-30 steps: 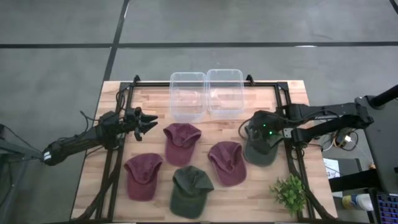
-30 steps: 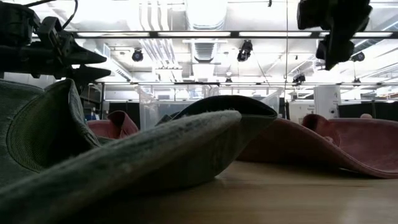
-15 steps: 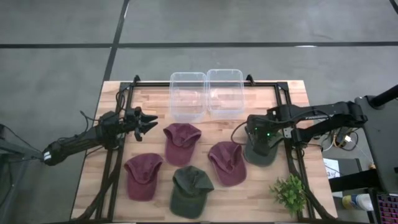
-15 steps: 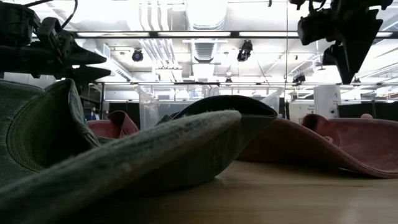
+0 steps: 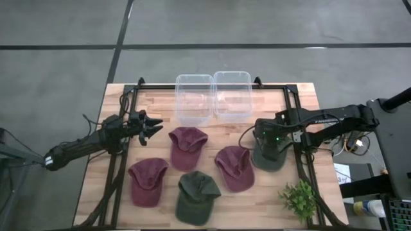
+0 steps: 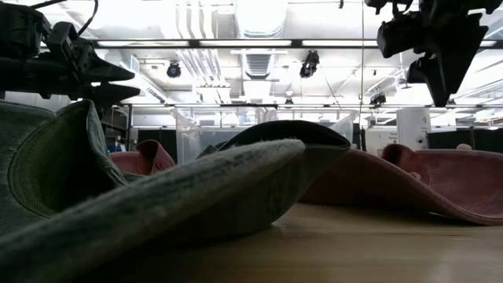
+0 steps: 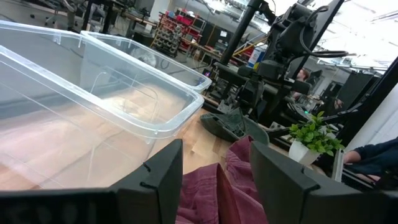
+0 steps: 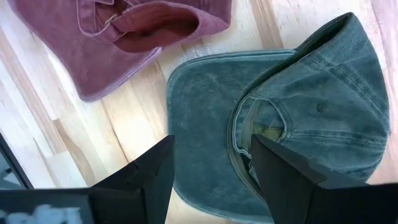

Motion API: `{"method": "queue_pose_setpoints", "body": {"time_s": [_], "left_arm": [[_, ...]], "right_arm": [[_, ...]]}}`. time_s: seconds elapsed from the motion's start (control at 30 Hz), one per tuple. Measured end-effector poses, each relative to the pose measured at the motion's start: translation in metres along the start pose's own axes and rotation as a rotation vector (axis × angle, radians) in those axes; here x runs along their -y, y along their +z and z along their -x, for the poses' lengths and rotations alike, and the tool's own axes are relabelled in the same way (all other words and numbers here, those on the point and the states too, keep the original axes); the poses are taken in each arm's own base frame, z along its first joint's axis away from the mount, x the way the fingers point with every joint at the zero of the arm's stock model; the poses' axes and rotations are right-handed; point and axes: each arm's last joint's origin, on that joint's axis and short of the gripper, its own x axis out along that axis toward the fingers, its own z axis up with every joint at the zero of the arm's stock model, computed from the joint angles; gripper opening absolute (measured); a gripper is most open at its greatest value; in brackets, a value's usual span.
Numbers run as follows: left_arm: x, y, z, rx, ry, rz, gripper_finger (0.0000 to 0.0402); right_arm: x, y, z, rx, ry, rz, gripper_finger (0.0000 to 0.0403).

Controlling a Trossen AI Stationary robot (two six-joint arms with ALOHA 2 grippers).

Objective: Pick & Place hat
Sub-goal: Put the top green cap into the right transparent bin

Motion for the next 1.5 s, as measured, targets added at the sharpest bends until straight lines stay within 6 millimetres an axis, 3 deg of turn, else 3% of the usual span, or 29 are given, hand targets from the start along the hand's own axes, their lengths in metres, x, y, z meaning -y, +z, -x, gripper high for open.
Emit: {"method": "queue_pose_setpoints", "body": {"time_s": [0.33, 0.77, 1.27, 1.5], "left_arm": [[0.000, 0.000, 0.000, 0.000, 0.000, 0.000, 0.0178], [0.000, 0.000, 0.000, 0.000, 0.000, 0.000, 0.0178], [0.000, 0.000, 0.000, 0.000, 0.000, 0.000, 0.0178], [0.000, 0.000, 0.000, 0.000, 0.000, 0.002, 0.0178]], "right_arm": [[0.000, 0.001, -0.004, -0.050, -0.020, 0.066, 0.0249], [0.000, 0.002, -0.003, -0.043, -0.018, 0.007, 0.0275], [-0.003, 0.012, -0.021, -0.138, -0.016, -0.020, 0.0369], [-0.016, 0.002, -0.019, -0.198, 0.105, 0.125, 0.0369]]}}
